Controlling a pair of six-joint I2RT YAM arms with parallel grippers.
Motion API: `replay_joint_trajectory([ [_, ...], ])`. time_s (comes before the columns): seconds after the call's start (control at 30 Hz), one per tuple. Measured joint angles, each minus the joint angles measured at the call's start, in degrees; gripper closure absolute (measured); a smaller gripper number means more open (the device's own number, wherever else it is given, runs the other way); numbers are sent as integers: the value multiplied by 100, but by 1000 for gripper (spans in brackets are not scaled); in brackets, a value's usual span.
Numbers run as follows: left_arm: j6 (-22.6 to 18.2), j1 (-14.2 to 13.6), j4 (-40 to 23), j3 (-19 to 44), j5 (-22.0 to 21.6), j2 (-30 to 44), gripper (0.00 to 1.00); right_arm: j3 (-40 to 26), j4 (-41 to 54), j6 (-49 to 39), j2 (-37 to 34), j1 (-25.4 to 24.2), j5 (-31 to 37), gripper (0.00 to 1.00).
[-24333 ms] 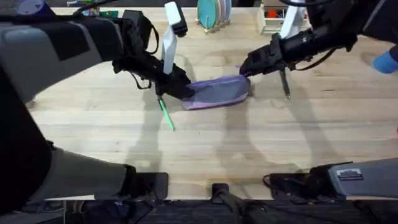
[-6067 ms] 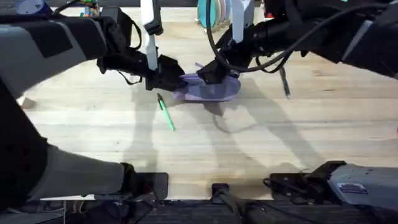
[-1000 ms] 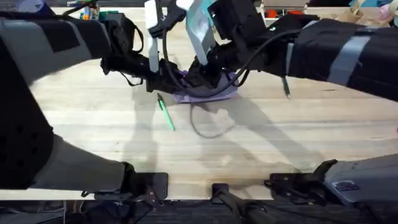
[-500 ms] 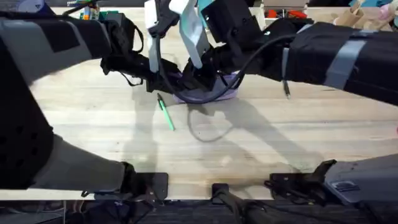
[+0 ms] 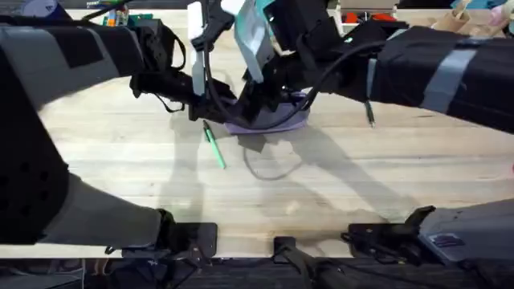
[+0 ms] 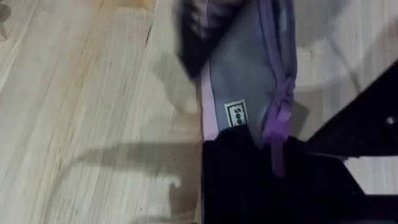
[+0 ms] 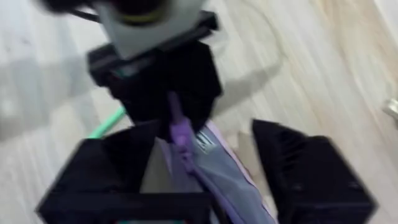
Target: Unzip the bag, pick up the pens from the table one at a time and place them inside, then zip the bag closed.
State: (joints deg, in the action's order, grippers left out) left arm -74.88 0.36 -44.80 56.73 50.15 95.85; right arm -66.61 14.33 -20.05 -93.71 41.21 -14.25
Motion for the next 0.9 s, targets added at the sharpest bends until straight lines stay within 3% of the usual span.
replay_joint_trajectory([
  [0.03, -16, -2, -1, -10, 5, -1, 960, -6, 46, -16, 25, -23, 61, 41],
  [0.1, -13, -9, 53, -13, 11, 0, 960, -20, 288, 6, 140, -10, 3, 9],
  [0.27, 27, -11, 114, -13, 39, 0, 960, -20, 1087, 13, 687, 180, -71, 6],
  [0.53, 29, -11, 123, -13, 41, 0, 960, -20, 1751, 26, 1732, 70, 703, 6],
  [0.77, 29, -11, 140, -13, 44, 0, 923, -20, 1768, 26, 1893, 66, 1345, 6],
  [0.87, 33, -13, 183, -13, 72, 0, 795, -20, 1766, 18, 1878, 66, 1450, 5],
  [0.9, 21, -11, 208, -13, 89, -2, 657, -20, 1763, -7, 1869, 66, 1470, 5],
])
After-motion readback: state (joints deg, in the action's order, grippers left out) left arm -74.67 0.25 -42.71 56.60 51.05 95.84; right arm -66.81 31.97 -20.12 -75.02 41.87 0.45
